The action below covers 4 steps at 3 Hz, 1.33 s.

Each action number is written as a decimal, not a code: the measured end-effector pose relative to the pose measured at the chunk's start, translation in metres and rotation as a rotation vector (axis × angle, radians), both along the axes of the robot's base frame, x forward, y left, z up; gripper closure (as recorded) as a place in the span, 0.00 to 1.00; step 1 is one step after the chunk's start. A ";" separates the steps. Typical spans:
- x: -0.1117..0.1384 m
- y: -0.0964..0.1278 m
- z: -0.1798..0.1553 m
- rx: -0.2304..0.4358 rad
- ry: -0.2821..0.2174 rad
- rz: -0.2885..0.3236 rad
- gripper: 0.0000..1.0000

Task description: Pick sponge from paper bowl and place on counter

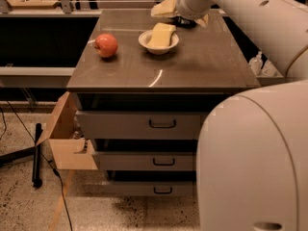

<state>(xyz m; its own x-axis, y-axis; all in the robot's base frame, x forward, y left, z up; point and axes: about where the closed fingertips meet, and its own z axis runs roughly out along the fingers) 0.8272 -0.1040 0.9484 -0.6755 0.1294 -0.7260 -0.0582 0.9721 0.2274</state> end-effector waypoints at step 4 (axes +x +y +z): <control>0.043 0.045 -0.036 -0.060 -0.007 0.017 0.00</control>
Offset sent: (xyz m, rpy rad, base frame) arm 0.0368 0.0652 -0.0090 -0.0418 -0.0357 0.0520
